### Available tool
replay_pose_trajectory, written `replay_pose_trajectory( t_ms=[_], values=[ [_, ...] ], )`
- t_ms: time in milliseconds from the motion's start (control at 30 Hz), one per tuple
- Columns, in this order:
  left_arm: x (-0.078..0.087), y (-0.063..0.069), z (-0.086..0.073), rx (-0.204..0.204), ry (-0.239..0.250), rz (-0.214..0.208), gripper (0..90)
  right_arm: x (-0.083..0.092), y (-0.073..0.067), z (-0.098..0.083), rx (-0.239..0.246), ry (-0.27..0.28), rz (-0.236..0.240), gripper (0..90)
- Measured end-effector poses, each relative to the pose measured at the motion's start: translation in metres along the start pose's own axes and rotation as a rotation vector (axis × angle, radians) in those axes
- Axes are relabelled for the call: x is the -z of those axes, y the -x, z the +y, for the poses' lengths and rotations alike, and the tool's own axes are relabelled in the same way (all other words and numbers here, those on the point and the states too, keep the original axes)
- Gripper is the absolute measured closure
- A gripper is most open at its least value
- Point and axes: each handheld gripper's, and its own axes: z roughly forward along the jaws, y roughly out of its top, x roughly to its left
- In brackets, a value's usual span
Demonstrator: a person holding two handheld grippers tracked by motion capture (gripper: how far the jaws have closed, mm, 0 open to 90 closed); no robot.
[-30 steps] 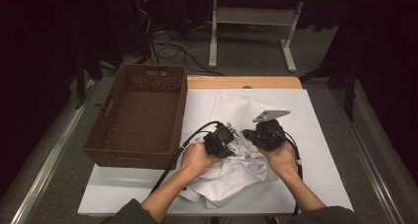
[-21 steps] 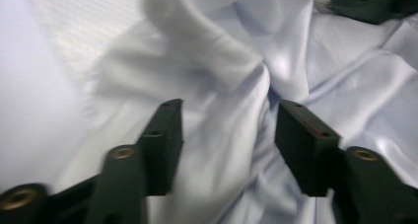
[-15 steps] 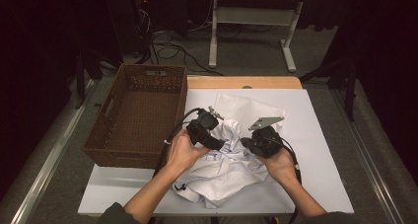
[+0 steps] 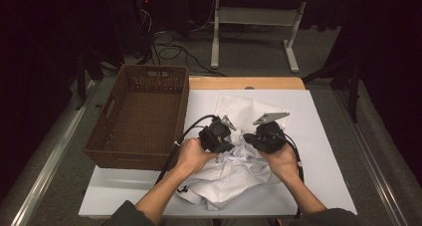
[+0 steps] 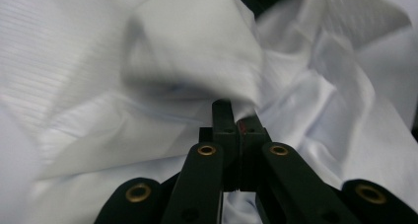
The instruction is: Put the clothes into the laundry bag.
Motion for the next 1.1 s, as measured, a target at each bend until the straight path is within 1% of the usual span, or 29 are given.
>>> replay_pose_trajectory(
  t_ms=[33,67,100,133,167,200,233,267,333,367,400,433,467,500,533,567,600,633,667,733,767,833,867,900,933,1000,1033,1067,1100],
  values=[
    [0.0,0.0,0.0,0.0,0.0,0.0,89.9,0.001,-0.003,0.002,0.004,0.008,0.0,90.0],
    [-0.007,0.003,-0.002,-0.017,-0.032,0.007,89.9,0.003,-0.005,0.004,0.008,0.016,0.003,90.0],
    [-0.014,0.006,-0.003,-0.024,-0.051,0.015,89.9,0.003,-0.005,0.004,0.008,0.016,0.003,90.0],
    [-0.021,0.005,-0.004,-0.01,-0.058,0.01,89.9,0.004,-0.007,0.005,0.014,0.028,0.006,90.0],
    [-0.028,0.003,-0.004,0.022,-0.049,0.013,89.9,0.006,-0.009,0.006,0.028,0.039,0.01,90.0],
    [-0.037,-0.005,-0.002,0.061,-0.047,0.027,89.9,0.008,-0.012,0.005,0.03,0.044,0.016,90.0],
    [-0.037,-0.005,-0.002,0.061,-0.047,0.027,89.8,0.008,-0.012,0.005,0.03,0.044,0.016,90.0],
    [-0.042,-0.01,-0.001,0.088,-0.039,0.045,89.8,0.008,-0.013,0.003,0.046,0.043,0.021,90.0],
    [-0.049,-0.019,0.001,0.142,-0.022,0.086,89.6,0.009,-0.015,-0.001,0.046,0.033,0.027,90.0],
    [-0.051,-0.022,0.002,0.158,-0.012,0.093,89.5,0.008,-0.016,-0.003,0.047,0.024,0.028,90.0],
    [-0.052,-0.022,0.004,0.162,-0.005,0.1,88.9,0.004,-0.018,-0.009,0.054,-0.004,0.024,90.0],
    [-0.052,-0.021,0.004,0.15,-0.004,0.105,88.9,0.004,-0.018,-0.009,0.054,-0.004,0.024,90.0],
    [-0.05,-0.018,0.004,0.132,0.001,0.103,81.0,0.001,-0.017,-0.013,0.041,-0.013,0.026,90.0],
    [-0.046,-0.015,0.004,0.116,0.003,0.094,81.0,0.001,-0.017,-0.013,0.041,-0.013,0.026,90.0],
    [-0.04,-0.012,0.003,0.112,0.001,0.095,72.5,0.002,-0.017,-0.014,0.042,-0.019,0.022,90.0],
    [-0.032,-0.009,0.003,0.103,-0.001,0.102,56.5,0.002,-0.015,-0.016,0.048,-0.019,0.019,90.0],
    [-0.023,-0.005,0.003,0.093,0.002,0.118,51.2,0.002,-0.015,-0.016,0.043,-0.026,0.014,90.0],
    [-0.014,-0.003,0.003,0.079,0.005,0.14,51.2,0.002,-0.015,-0.016,0.043,-0.026,0.014,90.0],
    [-0.005,-0.001,0.002,0.074,0.013,0.159,45.9,0.002,-0.012,-0.018,0.038,-0.031,0.012,90.0],
    [0.01,-0.003,0.001,0.08,0.029,0.178,44.3,0.001,-0.011,-0.018,0.035,-0.026,0.014,90.0],
    [0.013,-0.004,0.001,0.094,0.034,0.187,43.5,0.001,-0.011,-0.018,0.032,-0.027,0.015,90.0],
    [0.012,-0.009,0.005,0.119,0.041,0.191,42.6,-0.001,-0.012,-0.017,0.036,-0.033,0.018,90.0],
    [0.009,-0.011,0.007,0.129,0.045,0.184,42.8,-0.001,-0.012,-0.017,0.038,-0.037,0.021,90.0],
    [0.006,-0.013,0.009,0.142,0.047,0.169,42.8,-0.002,-0.013,-0.018,0.04,-0.039,0.02,90.0],
    [-0.005,-0.019,0.015,0.171,0.056,0.14,42.8,-0.003,-0.013,-0.018,0.044,-0.038,0.023,90.0],
    [-0.009,-0.021,0.017,0.18,0.062,0.135,45.5,-0.002,-0.011,-0.02,0.035,-0.04,0.024,90.0],
    [-0.016,-0.024,0.018,0.173,0.078,0.103,52.7,-0.002,-0.009,-0.02,0.038,-0.046,0.02,90.0],
    [-0.016,-0.024,0.018,0.173,0.078,0.103,62.9,-0.002,-0.007,-0.021,0.029,-0.043,0.021,90.0],
    [-0.019,-0.023,0.017,0.15,0.069,0.08,70.1,-0.002,-0.006,-0.02,0.014,-0.042,0.019,90.0]
  ],
)
